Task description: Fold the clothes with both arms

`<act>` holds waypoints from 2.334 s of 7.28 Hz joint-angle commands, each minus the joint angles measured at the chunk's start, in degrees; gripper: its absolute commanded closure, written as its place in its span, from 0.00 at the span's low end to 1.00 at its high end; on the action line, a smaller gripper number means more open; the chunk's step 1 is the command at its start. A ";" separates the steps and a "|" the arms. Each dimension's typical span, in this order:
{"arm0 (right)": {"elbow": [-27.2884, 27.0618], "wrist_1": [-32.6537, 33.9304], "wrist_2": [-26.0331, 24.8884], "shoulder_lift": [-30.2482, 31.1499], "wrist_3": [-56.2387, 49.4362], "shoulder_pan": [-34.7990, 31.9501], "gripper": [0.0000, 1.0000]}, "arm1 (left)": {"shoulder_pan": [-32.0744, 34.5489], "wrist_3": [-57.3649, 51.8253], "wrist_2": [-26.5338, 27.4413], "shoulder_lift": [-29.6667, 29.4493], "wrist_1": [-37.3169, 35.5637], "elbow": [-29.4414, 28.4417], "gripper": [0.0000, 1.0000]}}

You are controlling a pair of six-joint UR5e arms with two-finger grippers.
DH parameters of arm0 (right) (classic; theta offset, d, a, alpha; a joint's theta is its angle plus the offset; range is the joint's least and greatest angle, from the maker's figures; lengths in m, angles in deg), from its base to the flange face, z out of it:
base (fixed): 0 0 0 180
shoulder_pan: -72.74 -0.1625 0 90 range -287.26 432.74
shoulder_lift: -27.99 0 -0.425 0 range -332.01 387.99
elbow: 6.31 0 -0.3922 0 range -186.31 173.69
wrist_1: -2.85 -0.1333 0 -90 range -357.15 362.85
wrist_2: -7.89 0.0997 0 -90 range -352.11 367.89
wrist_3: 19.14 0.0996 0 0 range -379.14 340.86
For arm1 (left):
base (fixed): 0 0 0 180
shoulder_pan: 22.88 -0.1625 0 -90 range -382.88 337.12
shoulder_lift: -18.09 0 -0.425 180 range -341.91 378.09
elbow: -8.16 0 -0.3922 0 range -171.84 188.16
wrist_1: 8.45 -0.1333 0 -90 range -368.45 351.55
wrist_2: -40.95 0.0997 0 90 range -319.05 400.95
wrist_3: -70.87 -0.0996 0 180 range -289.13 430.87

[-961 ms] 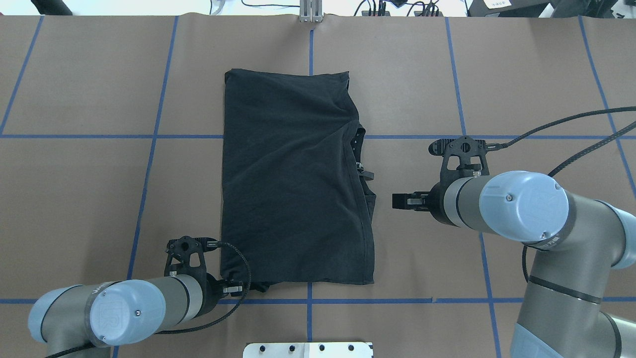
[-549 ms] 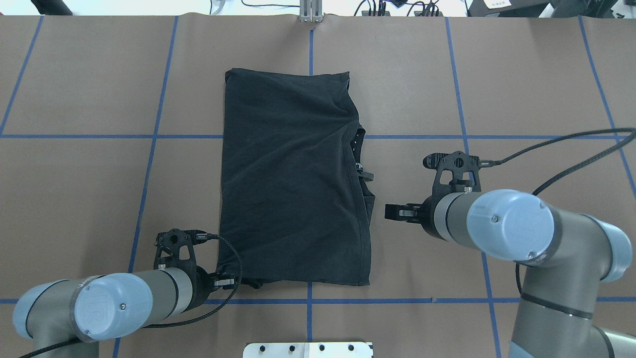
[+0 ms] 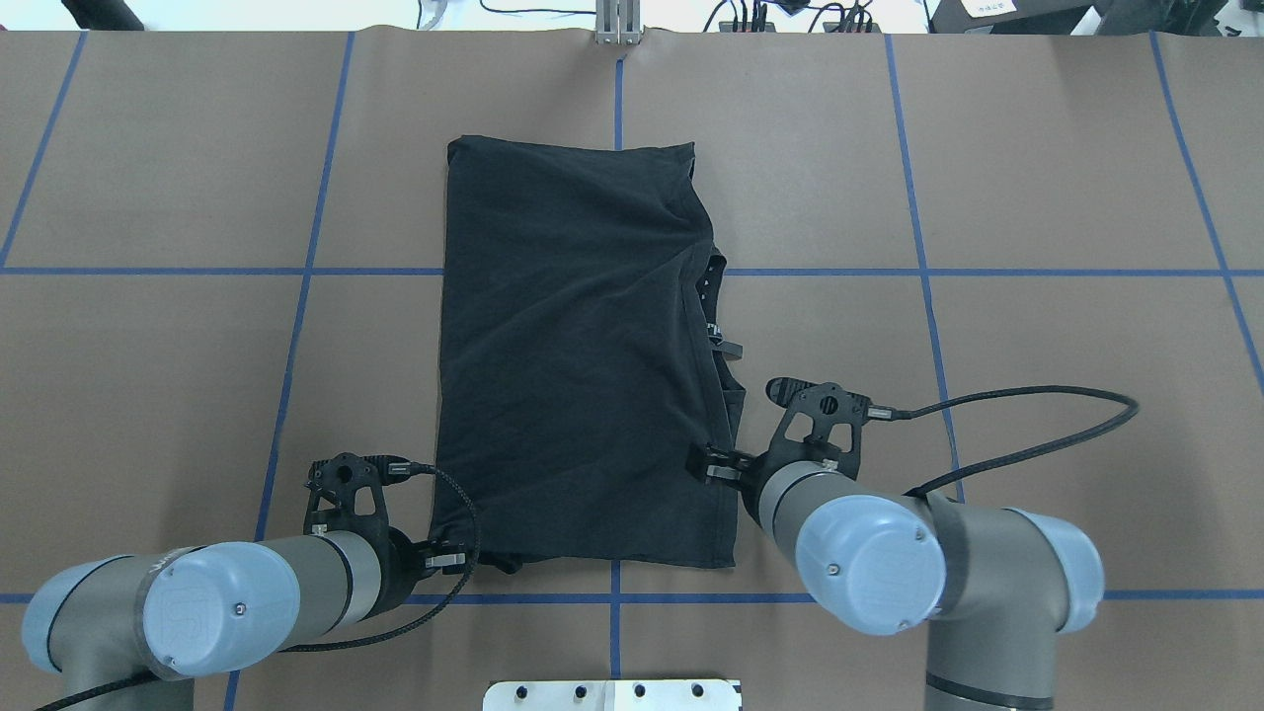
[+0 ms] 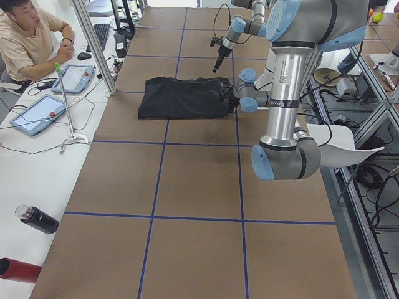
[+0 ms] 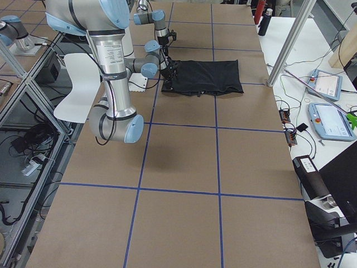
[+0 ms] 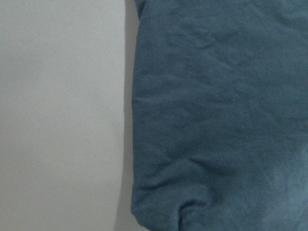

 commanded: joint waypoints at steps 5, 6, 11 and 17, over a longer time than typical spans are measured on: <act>7.67 -2.01 -4.39 -4.68 -4.33 -1.26 0.24 | -0.39 0.12 0.09 0.06 0.00 0.05 1.00; 9.51 -2.09 -5.18 -4.68 -6.25 -1.61 0.30 | -0.48 0.12 0.09 0.06 0.00 0.05 1.00; 12.42 -3.85 -5.71 -5.47 -6.62 -2.14 0.39 | -0.56 0.12 0.09 -0.12 0.00 -0.03 1.00; 15.68 -3.85 -6.50 -7.66 -6.62 -2.05 0.57 | -0.65 0.12 -0.09 -0.38 0.00 -0.12 1.00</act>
